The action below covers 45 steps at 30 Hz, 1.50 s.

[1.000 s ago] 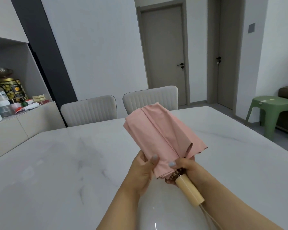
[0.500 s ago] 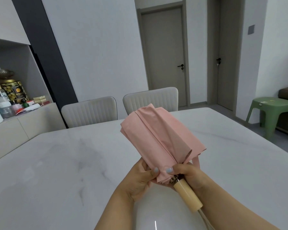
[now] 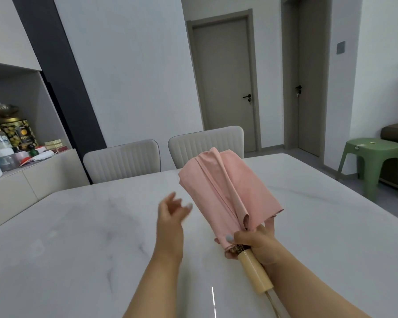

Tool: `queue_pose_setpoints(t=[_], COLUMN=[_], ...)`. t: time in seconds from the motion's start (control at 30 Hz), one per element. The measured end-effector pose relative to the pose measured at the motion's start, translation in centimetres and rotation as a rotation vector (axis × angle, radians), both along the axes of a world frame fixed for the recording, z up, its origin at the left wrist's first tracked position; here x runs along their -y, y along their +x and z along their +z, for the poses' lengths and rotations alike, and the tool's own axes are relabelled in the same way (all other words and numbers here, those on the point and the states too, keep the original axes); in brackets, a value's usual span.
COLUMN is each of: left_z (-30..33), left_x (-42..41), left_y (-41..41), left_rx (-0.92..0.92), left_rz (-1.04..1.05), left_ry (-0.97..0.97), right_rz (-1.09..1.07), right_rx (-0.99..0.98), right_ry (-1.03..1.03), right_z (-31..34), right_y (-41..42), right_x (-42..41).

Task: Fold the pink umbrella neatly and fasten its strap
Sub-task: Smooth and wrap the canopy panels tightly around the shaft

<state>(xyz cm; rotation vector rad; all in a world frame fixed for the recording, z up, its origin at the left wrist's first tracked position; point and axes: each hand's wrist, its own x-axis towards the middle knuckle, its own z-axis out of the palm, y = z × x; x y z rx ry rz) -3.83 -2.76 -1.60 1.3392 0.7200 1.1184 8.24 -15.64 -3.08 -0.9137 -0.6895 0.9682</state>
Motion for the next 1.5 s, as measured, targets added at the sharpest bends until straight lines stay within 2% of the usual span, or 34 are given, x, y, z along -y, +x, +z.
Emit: queue_pose_setpoints(t=[0.07, 0.17, 0.27, 0.33, 0.43, 0.57, 0.67, 0.77, 0.97, 1.23, 1.3, 1.43, 1.5], left_z=[3.6, 9.0, 12.4, 13.5, 14.2, 15.1, 14.9, 14.4, 15.4, 15.8, 15.8, 15.8, 15.8], left_x=[-0.6, -1.5, -2.5, -3.0, -3.3, -4.5, -4.8, -4.7, -4.0, -4.7, -4.5, -4.1, -4.3], left_y=[0.2, 1.0, 2.6, 3.4, 3.7, 3.4, 2.6, 2.1, 1.5, 0.4, 0.1, 0.4, 0.6], left_rx=[-0.08, -0.252, -0.551, -0.744, -0.88, -0.871, -0.933, -0.945, -0.522, -0.414, -0.459, -0.742, -0.673], left_rz=[0.136, 0.152, 0.141, 0.089, 0.05, 0.072, -0.005, -0.074, -0.312, -0.436, -0.414, -0.19, -0.176], left_ry=[0.181, 0.379, 0.523, 0.555, 0.507, 0.421, 0.274, 0.208, 0.122, 0.063, 0.068, 0.177, 0.167], right_rz=[-0.004, 0.026, 0.05, 0.074, 0.155, 0.204, 0.197, 0.196, 0.207, 0.129, 0.118, 0.124, 0.134], right_rx=[0.03, 0.079, 0.135, 0.181, 0.232, 0.249, 0.249, 0.253, 0.157, 0.05, 0.041, 0.004, 0.042], right_ry=[-0.002, 0.003, -0.039, -0.066, -0.068, -0.044, -0.051, -0.044, -0.035, -0.081, -0.09, -0.069, -0.085], right_z=[0.0, -0.1, -0.7, -1.0, -1.2, -1.2, -1.4, -1.4, -1.0, -2.1, -2.4, -2.6, -2.7], right_y=[0.1, 0.1, 0.2, 0.2, 0.3, 0.4, 0.4, 0.3, 0.4, 1.1, 1.2, 0.8, 0.5], right_x=[0.0, 0.0, -0.5, -0.8, -1.0, -1.0, -1.2, -1.2, -0.7, -1.4, -1.7, -1.7, -1.6])
